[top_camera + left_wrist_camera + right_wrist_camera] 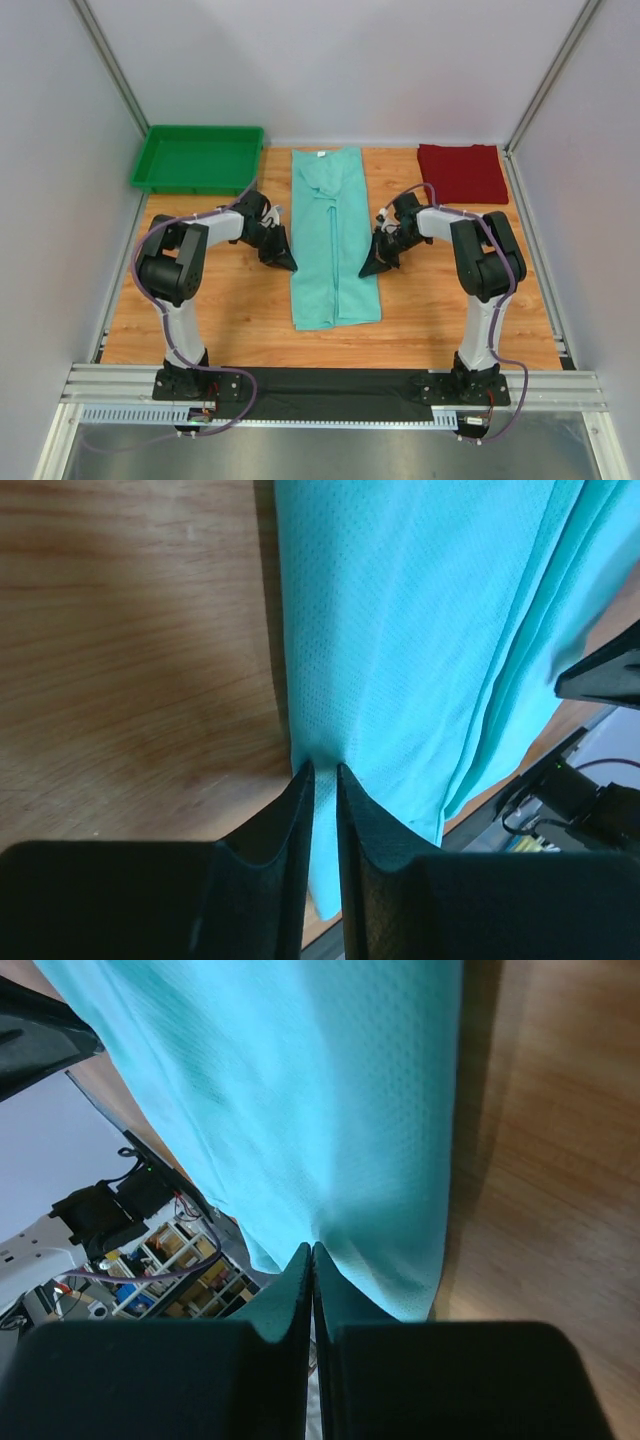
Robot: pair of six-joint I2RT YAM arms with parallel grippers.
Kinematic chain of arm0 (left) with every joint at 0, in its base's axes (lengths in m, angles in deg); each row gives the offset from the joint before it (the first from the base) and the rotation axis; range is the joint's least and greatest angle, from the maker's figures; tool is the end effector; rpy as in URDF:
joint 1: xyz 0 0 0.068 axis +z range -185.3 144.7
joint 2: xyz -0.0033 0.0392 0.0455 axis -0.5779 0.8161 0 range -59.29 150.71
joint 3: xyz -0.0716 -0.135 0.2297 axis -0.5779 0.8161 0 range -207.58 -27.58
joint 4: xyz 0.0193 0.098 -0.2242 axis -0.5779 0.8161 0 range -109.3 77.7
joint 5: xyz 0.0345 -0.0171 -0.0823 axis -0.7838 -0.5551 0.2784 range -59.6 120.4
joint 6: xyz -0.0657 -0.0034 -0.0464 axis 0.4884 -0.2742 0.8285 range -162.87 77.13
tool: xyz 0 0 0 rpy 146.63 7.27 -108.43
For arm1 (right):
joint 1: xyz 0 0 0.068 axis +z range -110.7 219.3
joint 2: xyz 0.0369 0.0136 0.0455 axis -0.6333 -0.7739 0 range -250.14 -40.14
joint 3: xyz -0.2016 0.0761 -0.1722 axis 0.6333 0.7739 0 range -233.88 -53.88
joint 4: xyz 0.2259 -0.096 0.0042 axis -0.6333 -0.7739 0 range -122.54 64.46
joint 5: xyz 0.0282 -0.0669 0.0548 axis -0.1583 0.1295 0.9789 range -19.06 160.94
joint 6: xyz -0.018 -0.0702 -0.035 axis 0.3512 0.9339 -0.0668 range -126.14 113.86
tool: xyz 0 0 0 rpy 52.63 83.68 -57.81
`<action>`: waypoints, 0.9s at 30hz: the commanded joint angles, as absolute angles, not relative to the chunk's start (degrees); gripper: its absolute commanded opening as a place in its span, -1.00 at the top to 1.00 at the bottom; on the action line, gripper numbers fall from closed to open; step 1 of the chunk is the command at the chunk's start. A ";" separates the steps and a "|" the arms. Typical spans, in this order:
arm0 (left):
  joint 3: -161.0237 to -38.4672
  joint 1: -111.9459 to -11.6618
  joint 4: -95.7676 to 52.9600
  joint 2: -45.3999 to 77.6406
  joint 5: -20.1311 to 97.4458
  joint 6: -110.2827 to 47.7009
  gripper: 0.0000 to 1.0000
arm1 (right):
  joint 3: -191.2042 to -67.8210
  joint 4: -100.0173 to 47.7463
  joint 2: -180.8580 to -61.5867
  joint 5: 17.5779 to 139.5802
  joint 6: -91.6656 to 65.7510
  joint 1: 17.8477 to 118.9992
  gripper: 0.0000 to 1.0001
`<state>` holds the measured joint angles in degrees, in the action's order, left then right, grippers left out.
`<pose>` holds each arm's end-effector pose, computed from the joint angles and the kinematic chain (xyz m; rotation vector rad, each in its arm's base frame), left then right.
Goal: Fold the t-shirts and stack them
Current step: Fold the tshirt
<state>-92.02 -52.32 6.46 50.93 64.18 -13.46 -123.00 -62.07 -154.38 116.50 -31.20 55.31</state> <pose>0.3290 -0.1412 0.1178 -0.1715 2.9137 -1.0003 0.3235 0.1445 0.1165 -0.1334 -2.7606 -1.1572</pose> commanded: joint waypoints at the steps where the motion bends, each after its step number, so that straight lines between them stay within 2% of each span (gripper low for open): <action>1: -91.04 -52.53 6.36 47.96 64.68 -16.59 0.53 | -121.47 -61.31 -153.27 117.17 -28.73 55.29 0.99; 5: -90.94 -52.44 9.08 38.20 62.66 -17.29 0.26 | -124.70 -64.21 -149.22 116.90 -28.81 55.38 0.94; 7: -93.30 -52.01 10.05 36.69 61.95 -17.21 0.25 | -126.99 -64.48 -149.74 117.43 -30.22 55.38 0.94; 10: -97.43 -51.30 8.39 41.16 63.96 -16.42 0.30 | -132.09 -63.77 -154.11 118.83 -32.15 55.47 0.91; 14: -102.44 -51.12 5.75 51.00 66.43 -15.71 0.49 | -135.61 -62.54 -158.69 119.98 -33.65 55.47 0.92; 18: -102.72 -51.12 4.52 58.30 65.47 -16.59 0.56 | -133.17 -61.93 -158.45 119.63 -33.04 55.56 0.95; 22: -102.46 -50.86 9.26 59.02 61.69 -23.26 0.55 | -126.75 -60.79 -155.11 119.19 -31.99 55.38 0.88; 24: -102.11 -50.95 11.27 55.70 60.55 -24.93 0.46 | -126.13 -61.40 -153.18 119.10 -31.54 55.38 0.86; 25: -101.76 -50.95 11.81 54.02 60.11 -25.72 0.29 | -125.86 -61.49 -152.47 118.84 -31.63 55.38 0.85; 27: -102.19 -50.95 14.17 48.66 59.05 -26.34 0.18 | -125.77 -61.66 -150.20 119.01 -32.15 55.56 0.84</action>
